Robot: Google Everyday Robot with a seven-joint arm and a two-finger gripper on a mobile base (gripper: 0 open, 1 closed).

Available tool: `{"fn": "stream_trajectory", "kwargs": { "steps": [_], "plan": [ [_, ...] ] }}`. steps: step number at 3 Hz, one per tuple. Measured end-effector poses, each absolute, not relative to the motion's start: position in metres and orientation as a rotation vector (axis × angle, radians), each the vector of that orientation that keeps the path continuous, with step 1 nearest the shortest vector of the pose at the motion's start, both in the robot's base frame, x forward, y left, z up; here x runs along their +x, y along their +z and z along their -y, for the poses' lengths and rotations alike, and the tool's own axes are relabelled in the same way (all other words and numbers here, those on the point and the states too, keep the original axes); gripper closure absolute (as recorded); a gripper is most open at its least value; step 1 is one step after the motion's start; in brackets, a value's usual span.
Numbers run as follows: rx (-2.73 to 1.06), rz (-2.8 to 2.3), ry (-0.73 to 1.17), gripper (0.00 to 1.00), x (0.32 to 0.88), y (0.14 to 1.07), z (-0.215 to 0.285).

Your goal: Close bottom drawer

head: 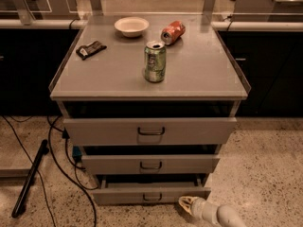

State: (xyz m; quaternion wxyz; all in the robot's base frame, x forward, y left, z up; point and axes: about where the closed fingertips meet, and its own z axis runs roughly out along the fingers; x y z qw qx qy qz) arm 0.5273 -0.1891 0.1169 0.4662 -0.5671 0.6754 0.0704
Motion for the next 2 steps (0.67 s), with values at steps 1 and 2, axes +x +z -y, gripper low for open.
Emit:
{"fn": "stream_trajectory", "kwargs": {
  "steps": [1, 2],
  "plan": [
    [-1.395, -1.651, 0.157, 1.00, 0.543, 0.117, 0.187],
    [-1.410, -1.633, 0.136, 1.00, 0.565, 0.122, 0.180]
  ]
}}
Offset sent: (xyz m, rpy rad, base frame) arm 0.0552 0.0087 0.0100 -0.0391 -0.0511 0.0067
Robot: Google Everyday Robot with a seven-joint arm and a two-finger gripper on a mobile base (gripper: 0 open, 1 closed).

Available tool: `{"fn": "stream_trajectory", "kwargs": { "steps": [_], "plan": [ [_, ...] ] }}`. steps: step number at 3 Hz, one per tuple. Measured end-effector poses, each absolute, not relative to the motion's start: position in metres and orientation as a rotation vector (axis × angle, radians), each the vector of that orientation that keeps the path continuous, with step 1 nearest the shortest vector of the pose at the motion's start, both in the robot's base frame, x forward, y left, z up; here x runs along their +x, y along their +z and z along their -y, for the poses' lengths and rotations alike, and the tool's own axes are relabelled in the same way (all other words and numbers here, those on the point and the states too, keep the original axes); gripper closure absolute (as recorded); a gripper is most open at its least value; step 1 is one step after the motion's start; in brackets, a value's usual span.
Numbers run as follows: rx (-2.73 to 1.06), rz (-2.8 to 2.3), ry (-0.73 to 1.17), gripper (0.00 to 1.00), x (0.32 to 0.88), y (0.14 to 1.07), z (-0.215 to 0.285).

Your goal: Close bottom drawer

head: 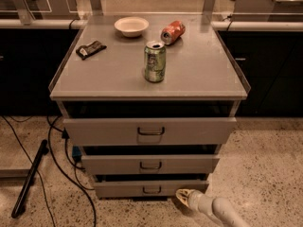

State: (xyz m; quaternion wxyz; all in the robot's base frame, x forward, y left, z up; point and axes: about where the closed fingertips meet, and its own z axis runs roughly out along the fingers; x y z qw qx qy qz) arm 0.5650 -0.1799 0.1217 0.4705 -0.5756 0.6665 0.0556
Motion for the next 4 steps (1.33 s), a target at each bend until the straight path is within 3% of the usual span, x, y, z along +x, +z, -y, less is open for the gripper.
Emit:
{"fn": "stream_trajectory", "kwargs": {
  "steps": [2, 4],
  "plan": [
    [-1.441, -1.618, 0.128, 1.00, 0.584, 0.126, 0.172],
    [-1.520, -1.665, 0.380, 1.00, 0.513, 0.135, 0.179]
  ]
}}
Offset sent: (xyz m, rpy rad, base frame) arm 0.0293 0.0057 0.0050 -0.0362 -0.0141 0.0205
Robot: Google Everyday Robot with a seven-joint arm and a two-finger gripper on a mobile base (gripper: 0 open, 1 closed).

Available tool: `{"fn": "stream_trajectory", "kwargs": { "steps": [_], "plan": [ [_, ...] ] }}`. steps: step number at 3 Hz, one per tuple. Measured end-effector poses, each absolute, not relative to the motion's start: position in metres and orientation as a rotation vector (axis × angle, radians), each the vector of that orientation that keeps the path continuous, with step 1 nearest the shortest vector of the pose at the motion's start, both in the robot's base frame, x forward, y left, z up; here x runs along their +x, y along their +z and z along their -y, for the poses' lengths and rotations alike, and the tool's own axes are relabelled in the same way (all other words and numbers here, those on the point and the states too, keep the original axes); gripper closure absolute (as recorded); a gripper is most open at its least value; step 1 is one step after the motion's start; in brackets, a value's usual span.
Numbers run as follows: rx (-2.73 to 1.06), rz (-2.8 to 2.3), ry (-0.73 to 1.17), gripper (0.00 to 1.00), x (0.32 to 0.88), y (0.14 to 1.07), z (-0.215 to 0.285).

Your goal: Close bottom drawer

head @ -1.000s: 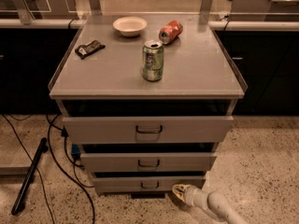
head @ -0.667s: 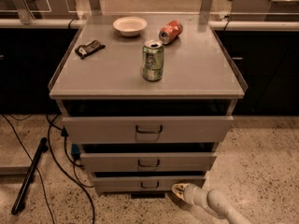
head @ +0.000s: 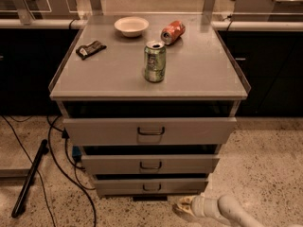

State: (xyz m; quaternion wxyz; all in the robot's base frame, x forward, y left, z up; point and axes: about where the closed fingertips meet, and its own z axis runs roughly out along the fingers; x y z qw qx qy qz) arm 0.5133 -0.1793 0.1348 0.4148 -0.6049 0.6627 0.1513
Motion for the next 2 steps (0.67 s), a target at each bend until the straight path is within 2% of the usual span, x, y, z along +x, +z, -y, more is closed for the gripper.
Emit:
{"fn": "stream_trajectory", "kwargs": {
  "steps": [1, 2],
  "plan": [
    [-1.536, -1.705, 0.559, 1.00, 0.4644, 0.1532, 0.1808],
    [-1.539, -1.700, 0.579, 0.82, 0.4603, 0.1531, 0.1755]
  ]
}}
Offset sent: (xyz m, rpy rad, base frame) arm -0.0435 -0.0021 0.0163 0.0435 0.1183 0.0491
